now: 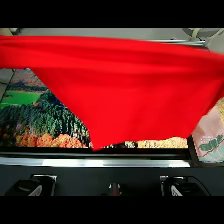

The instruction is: Fold the shirts.

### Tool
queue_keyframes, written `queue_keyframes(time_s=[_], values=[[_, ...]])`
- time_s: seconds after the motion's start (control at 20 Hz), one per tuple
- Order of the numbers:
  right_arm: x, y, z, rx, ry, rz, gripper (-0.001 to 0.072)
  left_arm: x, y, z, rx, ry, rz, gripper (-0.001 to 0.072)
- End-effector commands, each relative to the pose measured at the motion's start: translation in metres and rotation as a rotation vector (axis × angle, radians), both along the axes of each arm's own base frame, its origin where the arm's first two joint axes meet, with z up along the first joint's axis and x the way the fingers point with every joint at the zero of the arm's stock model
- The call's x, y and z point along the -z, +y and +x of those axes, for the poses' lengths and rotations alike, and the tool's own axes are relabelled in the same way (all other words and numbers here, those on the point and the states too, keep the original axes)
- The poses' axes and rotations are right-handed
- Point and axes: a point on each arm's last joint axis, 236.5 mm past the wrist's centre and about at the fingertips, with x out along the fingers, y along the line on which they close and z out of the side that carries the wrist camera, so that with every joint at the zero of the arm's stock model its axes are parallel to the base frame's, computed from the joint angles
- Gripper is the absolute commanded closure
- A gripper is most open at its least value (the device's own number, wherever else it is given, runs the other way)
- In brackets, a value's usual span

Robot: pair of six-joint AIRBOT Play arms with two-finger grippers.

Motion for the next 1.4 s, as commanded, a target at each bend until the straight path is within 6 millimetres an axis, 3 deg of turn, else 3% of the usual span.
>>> queue_keyframes(time_s=[0.0,0.1,0.15,0.25,0.35,0.45,0.55,0.7,0.75,0.8,0.85,0.9,0.95,1.0,1.1,1.2,1.35], values=[[0.088,0.019,-0.013,-0.06,0.376,0.035,0.0697,0.026,-0.002,0.025,-0.009,0.043,0.006,0.0686],[0.146,0.041,0.005,-0.113,0.493,0.105,0.0697,0.079,-0.008,0.048,-0.007,0.168,0.028,0.0686],[0.18,0.051,0.018,-0.124,0.534,0.144,0.0696,0.115,-0.01,0.06,-0.007,0.25,0.042,0.0686],[0.245,0.059,0.056,-0.094,0.544,0.195,0.0696,0.189,-0.014,0.081,-0.016,0.404,0.054,0.0686],[0.295,0.059,0.095,-0.057,0.544,0.209,0.0696,0.249,-0.018,0.102,-0.028,0.508,0.053,0.0686],[0.331,0.058,0.133,-0.027,0.517,0.217,0.0695,0.292,-0.021,0.125,-0.038,0.569,0.058,0.0686],[0.36,0.06,0.158,0.024,0.5,0.257,0.0695,0.327,-0.029,0.145,-0.042,0.606,0.026,0.0685],[0.396,0.072,0.162,0.111,0.569,0.366,0.0695,0.384,-0.051,0.154,-0.034,0.738,-0.094,0.0685],[0.403,0.073,0.165,0.129,0.573,0.386,0.0693,0.401,-0.06,0.152,-0.031,0.791,-0.144,0.0685],[0.404,0.076,0.17,0.143,0.561,0.412,0.0573,0.412,-0.07,0.149,-0.027,0.842,-0.205,0.0683],[0.397,0.074,0.175,0.147,0.544,0.428,0.0295,0.415,-0.076,0.15,-0.029,0.868,-0.272,0.066],[0.382,0.067,0.18,0.136,0.531,0.419,0.0179,0.411,-0.076,0.153,-0.037,0.871,-0.321,0.0482],[0.365,0.053,0.184,0.108,0.526,0.388,0.015,0.404,-0.068,0.156,-0.044,0.871,-0.338,0.0179],[0.346,0.031,0.183,0.089,0.529,0.341,0.0043,0.395,-0.055,0.155,-0.037,0.892,-0.331,-0.0009],[0.325,-0.022,0.163,0.112,0.605,0.282,0.003,0.387,-0.023,0.133,0.007,1.0,-0.26,-0.0007],[0.33,-0.056,0.119,0.189,0.765,0.335,0.0097,0.393,-0.002,0.088,0.072,1.174,-0.184,-0.0001],[0.36,-0.061,0.065,0.205,0.964,0.375,0.0114,0.417,-0.016,0.023,0.223,1.348,-0.106,0.0002]])
